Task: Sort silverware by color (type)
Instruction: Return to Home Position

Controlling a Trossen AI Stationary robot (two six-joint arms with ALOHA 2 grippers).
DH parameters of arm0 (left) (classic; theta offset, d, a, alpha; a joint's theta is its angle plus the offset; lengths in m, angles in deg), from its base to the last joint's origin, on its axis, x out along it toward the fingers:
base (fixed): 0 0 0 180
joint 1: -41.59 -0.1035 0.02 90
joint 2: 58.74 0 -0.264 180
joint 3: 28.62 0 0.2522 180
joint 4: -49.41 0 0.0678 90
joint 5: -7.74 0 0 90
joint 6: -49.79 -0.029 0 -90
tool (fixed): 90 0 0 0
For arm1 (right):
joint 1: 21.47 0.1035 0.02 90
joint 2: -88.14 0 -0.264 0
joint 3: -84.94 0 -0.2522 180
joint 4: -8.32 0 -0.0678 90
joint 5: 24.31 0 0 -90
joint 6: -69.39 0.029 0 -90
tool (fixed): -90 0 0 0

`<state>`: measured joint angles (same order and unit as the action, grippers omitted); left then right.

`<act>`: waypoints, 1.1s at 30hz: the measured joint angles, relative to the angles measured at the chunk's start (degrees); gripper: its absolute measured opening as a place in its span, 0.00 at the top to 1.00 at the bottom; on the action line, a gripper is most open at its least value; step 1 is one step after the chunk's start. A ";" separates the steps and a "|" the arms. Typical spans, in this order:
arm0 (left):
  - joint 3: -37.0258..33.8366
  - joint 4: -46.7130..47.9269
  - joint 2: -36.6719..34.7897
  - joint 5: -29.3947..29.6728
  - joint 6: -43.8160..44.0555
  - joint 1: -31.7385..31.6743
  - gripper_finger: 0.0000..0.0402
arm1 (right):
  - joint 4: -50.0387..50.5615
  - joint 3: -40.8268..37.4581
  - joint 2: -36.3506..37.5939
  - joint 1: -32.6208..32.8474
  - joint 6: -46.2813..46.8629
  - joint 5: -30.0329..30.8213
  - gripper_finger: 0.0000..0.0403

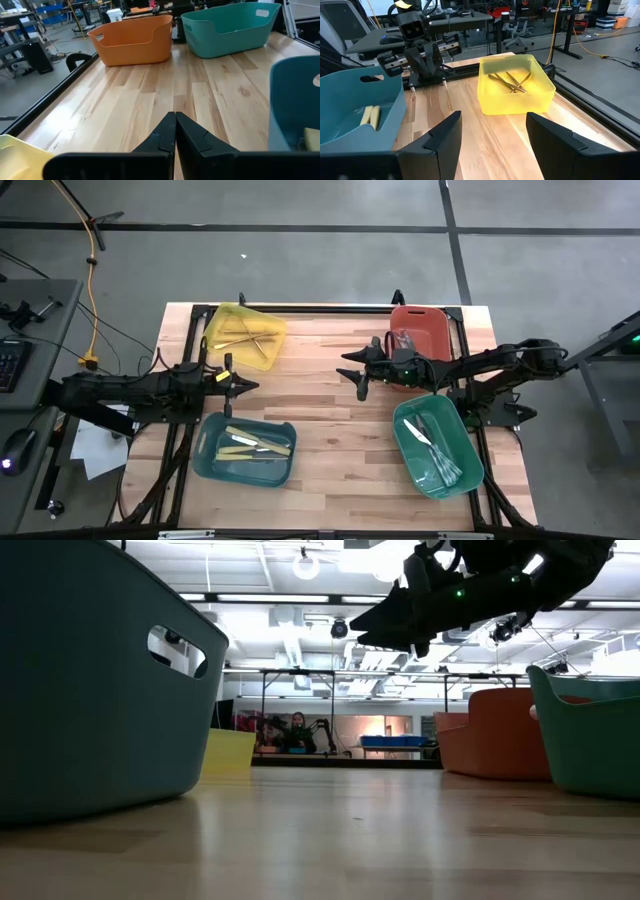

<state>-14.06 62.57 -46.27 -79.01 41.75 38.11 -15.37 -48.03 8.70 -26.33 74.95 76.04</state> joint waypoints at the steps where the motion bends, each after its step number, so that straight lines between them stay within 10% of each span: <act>1: 0.00 0.00 0.00 0.01 -0.02 0.00 1.00 | 0.00 0.00 0.00 0.00 0.00 -0.01 0.49; 33: -0.09 -6.00 -12.27 0.00 -0.13 0.89 1.00 | 15.88 -0.02 13.95 7.06 -6.03 -0.06 0.49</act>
<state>-14.15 56.57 -58.54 -79.01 41.62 38.99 0.51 -48.05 22.65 -19.27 68.93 75.99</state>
